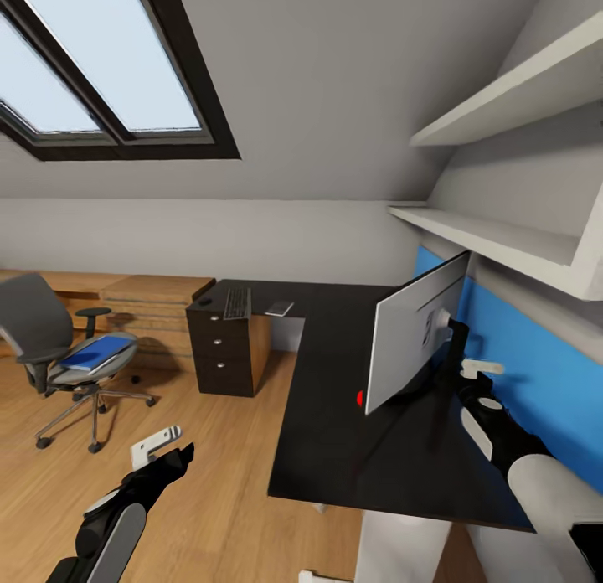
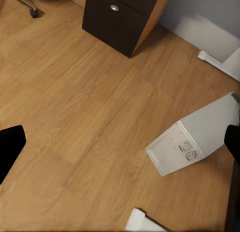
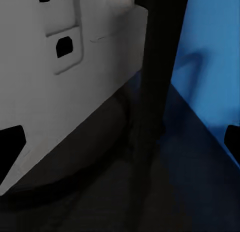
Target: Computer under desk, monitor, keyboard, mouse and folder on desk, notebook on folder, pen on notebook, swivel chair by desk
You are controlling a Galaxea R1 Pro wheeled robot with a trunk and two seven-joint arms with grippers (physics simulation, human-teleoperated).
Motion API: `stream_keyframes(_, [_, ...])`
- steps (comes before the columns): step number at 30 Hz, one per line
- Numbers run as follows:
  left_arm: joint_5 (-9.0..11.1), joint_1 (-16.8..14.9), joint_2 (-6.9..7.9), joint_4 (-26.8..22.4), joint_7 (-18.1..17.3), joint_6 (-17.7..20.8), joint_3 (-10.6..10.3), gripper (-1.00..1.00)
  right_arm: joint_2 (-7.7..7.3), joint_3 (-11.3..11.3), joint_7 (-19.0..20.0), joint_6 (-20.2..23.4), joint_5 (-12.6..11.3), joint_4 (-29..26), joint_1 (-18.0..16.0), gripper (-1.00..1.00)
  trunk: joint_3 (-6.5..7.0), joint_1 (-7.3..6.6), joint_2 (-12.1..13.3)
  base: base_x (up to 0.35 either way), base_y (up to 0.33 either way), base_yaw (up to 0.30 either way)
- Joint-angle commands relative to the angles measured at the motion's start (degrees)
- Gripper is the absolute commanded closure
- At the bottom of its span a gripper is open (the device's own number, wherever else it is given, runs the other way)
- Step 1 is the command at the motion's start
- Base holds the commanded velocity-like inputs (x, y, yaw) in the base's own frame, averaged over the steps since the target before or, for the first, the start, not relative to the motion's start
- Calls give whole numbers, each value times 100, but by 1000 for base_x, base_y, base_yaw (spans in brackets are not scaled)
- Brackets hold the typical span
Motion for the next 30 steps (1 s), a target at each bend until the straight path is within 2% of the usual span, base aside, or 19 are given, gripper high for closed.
stream_keyframes(1, [60, -4, 6, -6, 59, 4, -13, -100, -3, 49, -44, 96, -80, -201, 100, -100, -8, -2, -6, -272, 225, 0])
stream_keyframes(4, [67, -3, 6, -6, 59, 5, -15, -100, 10, 51, -312, 844, -166, -1563, 798, -100, -8, -2, -6, -267, 229, 0])
stream_keyframes(7, [68, -4, 6, -6, 59, 5, -15, -100, 37, 55, -691, 1099, -192, -2362, 1186, -100, -8, -2, -6, -262, 233, 0])
stream_keyframes(11, [68, -4, 6, -6, 59, 5, -15, -100, 145, 63, -1166, 1208, -204, -3027, 1542, -100, -8, -2, -6, -253, 241, 0])
stream_keyframes(14, [67, -4, 6, -6, 59, 5, -15, -100, 261, 66, -1367, 1225, -195, -3234, 1670, -100, -8, -2, -6, -242, 249, 0])
stream_keyframes(15, [67, -6, 6, -6, 59, 5, -15, -100, 342, 67, -1452, 1229, -184, -3316, 1720, -100, -8, -2, -6, -237, 253, 0])
stream_keyframes(23, [61, -7, -7, -6, 59, 5, -28, -100, 708, 84, -1773, 1219, -150, -3515, 1805, -100, -8, -2, -6, -200, 239, 0])
stream_keyframes(30, [50, -3, -12, 2, 60, 6, -94, -100, 725, 120, -1810, 1084, 42, -3530, 1838, -100, -8, -2, -6, -1, 198, 0])
